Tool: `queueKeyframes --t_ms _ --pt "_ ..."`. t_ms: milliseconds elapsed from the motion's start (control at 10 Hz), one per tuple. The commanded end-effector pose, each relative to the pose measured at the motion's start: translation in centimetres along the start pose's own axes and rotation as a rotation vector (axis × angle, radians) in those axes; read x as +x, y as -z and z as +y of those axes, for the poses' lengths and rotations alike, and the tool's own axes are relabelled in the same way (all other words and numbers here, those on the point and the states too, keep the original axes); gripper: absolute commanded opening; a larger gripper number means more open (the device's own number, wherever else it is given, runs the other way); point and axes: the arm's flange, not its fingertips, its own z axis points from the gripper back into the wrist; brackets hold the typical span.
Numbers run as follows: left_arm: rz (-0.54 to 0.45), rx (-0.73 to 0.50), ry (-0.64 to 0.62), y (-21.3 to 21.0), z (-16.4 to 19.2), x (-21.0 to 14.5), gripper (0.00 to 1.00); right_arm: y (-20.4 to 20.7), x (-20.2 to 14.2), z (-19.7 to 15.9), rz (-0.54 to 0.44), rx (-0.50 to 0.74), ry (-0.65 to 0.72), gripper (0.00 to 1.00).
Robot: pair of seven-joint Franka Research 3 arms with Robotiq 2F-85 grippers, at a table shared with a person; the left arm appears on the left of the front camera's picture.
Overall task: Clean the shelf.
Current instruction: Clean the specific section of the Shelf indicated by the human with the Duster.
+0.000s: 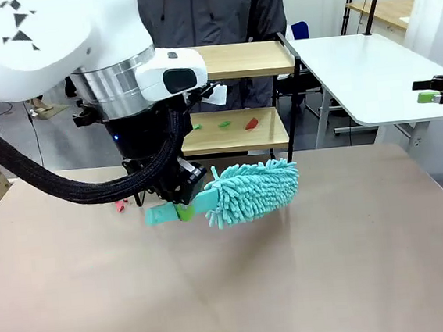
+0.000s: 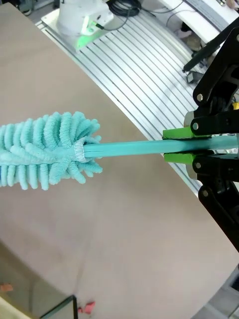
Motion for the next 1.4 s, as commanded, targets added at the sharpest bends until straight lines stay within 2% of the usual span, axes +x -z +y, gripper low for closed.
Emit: queueKeyframes --t_ms 0,200,400,600,1000,1300 --pt "-0.022 0.003 0.029 -0.9 1.0 -1.0 0.13 0.1 0.3 0.0 0.000 0.001 -0.006 1.00" --pt "-0.003 0.000 0.003 -0.2 0.2 -0.1 0.13 0.1 0.3 0.0 0.000 0.001 -0.006 1.00" --pt "-0.010 0.056 -0.160 1.8 -2.0 2.8 0.13 0.1 0.3 0.0 0.000 0.001 -0.006 1.00" --pt "-0.065 0.095 -0.292 4.0 -3.7 4.7 0.13 0.1 0.3 0.0 0.000 0.001 -0.006 1.00" --pt "-0.194 0.095 -0.451 8.8 -6.1 9.7 0.13 0.1 0.3 0.0 0.000 0.001 -0.006 1.00" --pt "-0.278 0.121 -0.584 12.5 -6.5 13.0 0.13 0.1 0.3 0.0 0.000 0.001 -0.006 1.00"
